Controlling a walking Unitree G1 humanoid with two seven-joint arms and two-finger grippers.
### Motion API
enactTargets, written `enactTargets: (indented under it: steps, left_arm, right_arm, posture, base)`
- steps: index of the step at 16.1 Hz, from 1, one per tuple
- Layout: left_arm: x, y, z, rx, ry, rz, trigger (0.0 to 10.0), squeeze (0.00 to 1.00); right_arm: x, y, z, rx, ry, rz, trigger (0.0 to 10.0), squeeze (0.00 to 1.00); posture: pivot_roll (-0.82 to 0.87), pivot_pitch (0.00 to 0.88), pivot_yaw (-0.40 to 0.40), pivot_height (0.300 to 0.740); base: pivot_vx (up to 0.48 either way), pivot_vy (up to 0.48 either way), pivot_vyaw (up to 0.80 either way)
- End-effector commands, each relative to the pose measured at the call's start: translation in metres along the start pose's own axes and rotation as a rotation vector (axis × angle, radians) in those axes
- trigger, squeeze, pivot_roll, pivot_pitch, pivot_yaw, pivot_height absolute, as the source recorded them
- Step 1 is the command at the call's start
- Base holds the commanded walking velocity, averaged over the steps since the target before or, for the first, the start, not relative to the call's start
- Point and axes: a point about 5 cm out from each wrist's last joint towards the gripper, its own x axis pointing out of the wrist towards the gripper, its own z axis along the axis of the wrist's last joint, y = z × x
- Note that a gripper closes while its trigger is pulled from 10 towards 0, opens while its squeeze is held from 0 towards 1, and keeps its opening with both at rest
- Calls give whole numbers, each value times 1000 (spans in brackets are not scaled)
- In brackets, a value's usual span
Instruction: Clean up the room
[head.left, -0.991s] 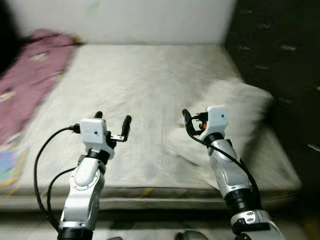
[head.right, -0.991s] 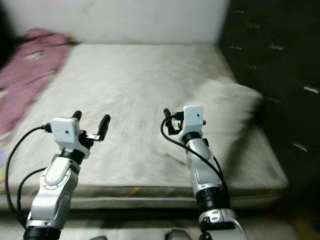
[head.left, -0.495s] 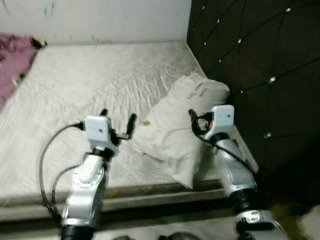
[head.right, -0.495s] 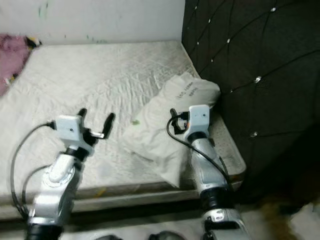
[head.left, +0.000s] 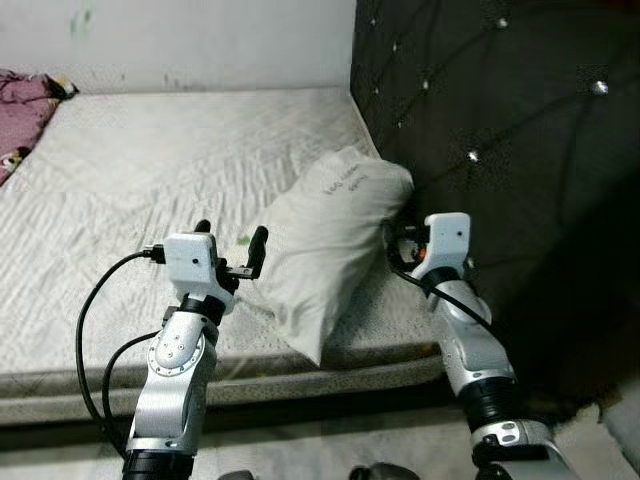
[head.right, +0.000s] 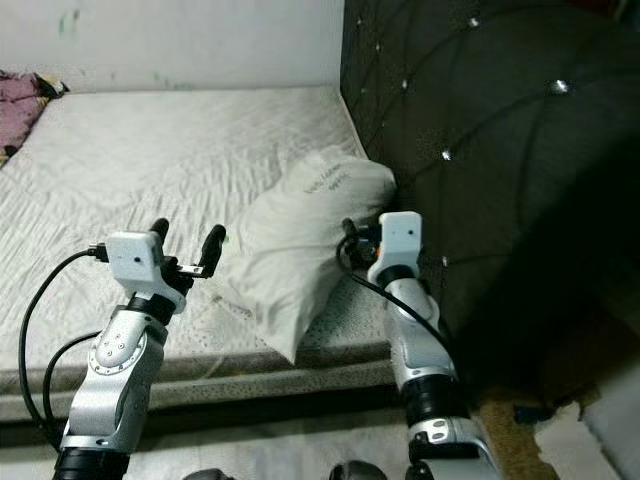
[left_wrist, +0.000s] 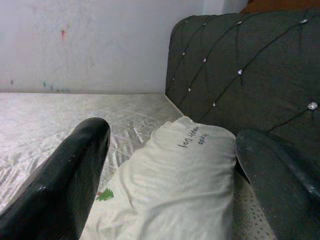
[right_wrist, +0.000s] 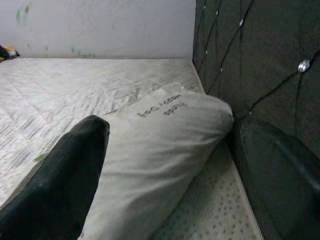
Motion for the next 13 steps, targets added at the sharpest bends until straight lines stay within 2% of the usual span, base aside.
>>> enactTargets:
  steps: [1, 3, 4, 6, 11, 13]
  left_arm:
    - [0, 6, 1, 10, 1, 23, 10000, 0]
    - [0, 6, 1, 1, 2, 30, 10000, 0]
    - [0, 6, 1, 1, 2, 31, 10000, 0]
    - [0, 6, 1, 1, 0, 31, 10000, 0]
    - [0, 5, 3, -2, -16, 7, 10000, 0]
    - [0, 4, 3, -1, -19, 2, 10000, 0]
  right_arm:
    - [3, 4, 5, -3, -16, 16, 10000, 0]
    - [3, 4, 5, -24, -14, 20, 10000, 0]
    - [3, 7, 6, -63, -19, 31, 10000, 0]
    - [3, 4, 5, -31, -18, 18, 10000, 0]
    - [3, 4, 6, -27, -18, 18, 10000, 0]
    - [3, 4, 6, -26, -18, 17, 10000, 0]
  posture:
    - [14, 0, 4, 740]
    - [14, 0, 4, 740]
    - [14, 0, 4, 740]
    - [15, 0, 4, 740]
    - [14, 0, 4, 740]
    - [14, 0, 4, 740]
  base:
    - [0, 0, 0]
    - [0, 0, 0]
    - [0, 0, 800]
    - [0, 0, 688]
    - [0, 0, 0]
    - [262, 0, 0]
